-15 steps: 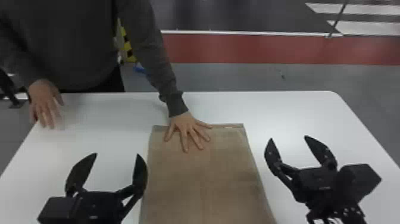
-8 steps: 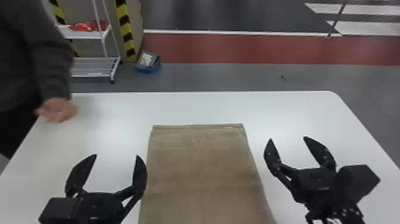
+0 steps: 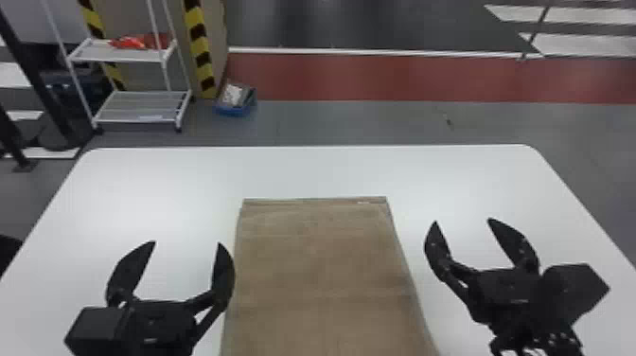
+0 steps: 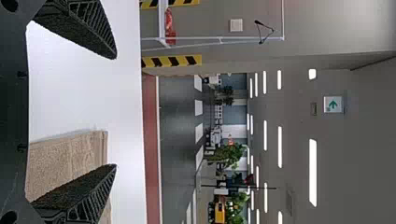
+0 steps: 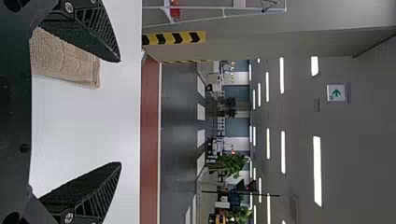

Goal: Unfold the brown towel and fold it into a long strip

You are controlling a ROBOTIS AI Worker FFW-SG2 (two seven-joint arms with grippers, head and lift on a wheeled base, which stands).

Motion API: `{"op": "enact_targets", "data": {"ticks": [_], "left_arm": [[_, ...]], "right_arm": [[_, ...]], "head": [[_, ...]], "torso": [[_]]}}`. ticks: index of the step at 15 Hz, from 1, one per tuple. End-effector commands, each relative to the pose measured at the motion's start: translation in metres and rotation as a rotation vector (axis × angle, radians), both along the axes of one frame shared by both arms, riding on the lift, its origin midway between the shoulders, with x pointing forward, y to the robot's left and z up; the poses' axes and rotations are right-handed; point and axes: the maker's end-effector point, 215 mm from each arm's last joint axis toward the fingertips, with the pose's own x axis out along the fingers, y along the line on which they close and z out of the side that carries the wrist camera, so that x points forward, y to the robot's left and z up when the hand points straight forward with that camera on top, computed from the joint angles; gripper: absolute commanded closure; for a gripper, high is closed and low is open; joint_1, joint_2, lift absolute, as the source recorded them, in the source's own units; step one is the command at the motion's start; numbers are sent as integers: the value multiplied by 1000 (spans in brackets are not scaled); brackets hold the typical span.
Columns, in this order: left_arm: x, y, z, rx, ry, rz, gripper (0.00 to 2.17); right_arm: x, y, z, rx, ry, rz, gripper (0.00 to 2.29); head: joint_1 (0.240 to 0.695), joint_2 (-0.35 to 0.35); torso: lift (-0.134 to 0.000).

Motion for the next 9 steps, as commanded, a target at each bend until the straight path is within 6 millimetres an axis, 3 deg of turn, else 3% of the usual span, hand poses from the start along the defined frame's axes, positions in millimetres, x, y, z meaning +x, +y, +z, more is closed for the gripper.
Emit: {"op": "enact_targets", "data": {"ticks": [1, 9], "left_arm": [[10, -3, 0, 9, 10, -25, 36], [95, -31, -14, 67, 122, -146, 76]], "right_arm": [[-2, -10, -2, -5, 3, -17, 87], [-20, -38, -1, -12, -11, -71, 87]], "head": [[695, -48], [695, -118]], "torso": [[-125], [-125]]}}
